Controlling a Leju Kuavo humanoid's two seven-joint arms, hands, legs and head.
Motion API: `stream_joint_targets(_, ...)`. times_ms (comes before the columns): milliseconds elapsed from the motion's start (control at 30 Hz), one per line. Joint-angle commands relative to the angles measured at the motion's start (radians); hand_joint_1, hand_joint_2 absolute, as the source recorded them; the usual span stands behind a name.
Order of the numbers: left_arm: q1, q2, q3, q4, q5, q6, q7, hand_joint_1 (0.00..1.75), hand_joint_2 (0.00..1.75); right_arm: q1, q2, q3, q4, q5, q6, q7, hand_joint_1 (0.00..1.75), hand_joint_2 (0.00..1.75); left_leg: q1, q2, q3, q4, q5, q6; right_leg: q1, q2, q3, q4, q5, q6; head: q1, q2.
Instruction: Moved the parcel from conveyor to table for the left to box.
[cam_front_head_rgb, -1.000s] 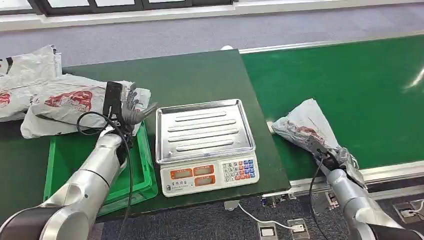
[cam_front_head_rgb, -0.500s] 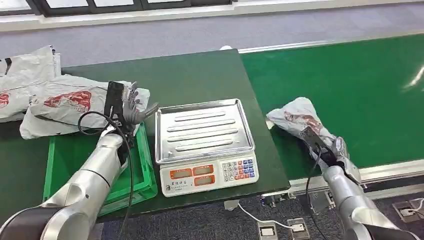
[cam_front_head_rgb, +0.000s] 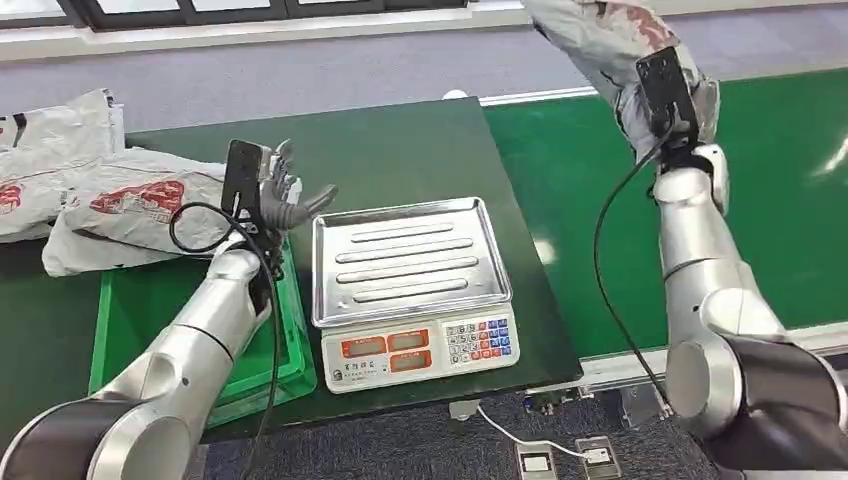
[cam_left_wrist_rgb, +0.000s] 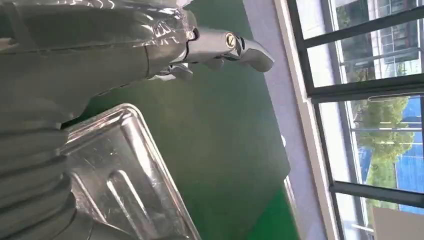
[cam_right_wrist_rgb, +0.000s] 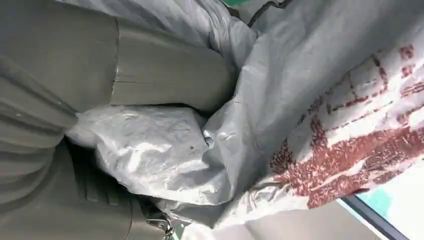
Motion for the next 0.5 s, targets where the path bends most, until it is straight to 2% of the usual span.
stream_joint_targets(33,-0.083,0.01,-0.027,0.056,0.014,0.014,0.008,0.0,1.75,-0.171,0.086,0.058,0.2,-0.008,0.049,-0.008,1.75,1.75,0.0,0.003,0.0,0.001,-0.001,0.0,0.0,0.004,-0.001,0.001,0.0,-0.001,0.0,0.0)
stream_joint_targets(167,-0.078,0.01,-0.023,0.062,0.018,0.008,0.006,0.0,1.75,-0.174,0.171,0.115,0.237,0.008,0.125,-0.008,1.75,1.75,0.0,0.006,0.001,0.0,-0.001,-0.001,0.0,0.007,-0.001,0.001,0.0,-0.001,0.0,0.0)
stream_joint_targets(267,-0.077,0.01,-0.023,0.062,0.018,0.009,0.005,0.0,1.75,-0.172,0.181,0.117,0.236,0.009,0.116,-0.003,1.75,1.75,0.001,0.007,0.003,0.0,-0.002,-0.001,0.001,0.008,0.0,0.001,0.0,-0.002,0.0,0.0)
stream_joint_targets(333,-0.079,0.01,-0.012,0.067,0.029,0.01,0.009,0.0,1.75,-0.193,0.232,0.151,0.258,0.013,0.21,-0.01,1.75,1.75,0.001,0.005,0.003,0.0,-0.002,-0.001,0.001,0.007,0.001,0.0,-0.001,-0.002,0.0,0.0)
stream_joint_targets(500,-0.091,0.011,0.005,0.068,0.045,0.025,0.004,0.0,1.75,-0.198,0.331,0.172,0.266,-0.02,0.282,0.013,1.75,1.75,0.002,0.006,0.001,0.001,-0.002,-0.001,0.002,0.007,-0.002,0.002,0.0,-0.001,0.0,0.0)
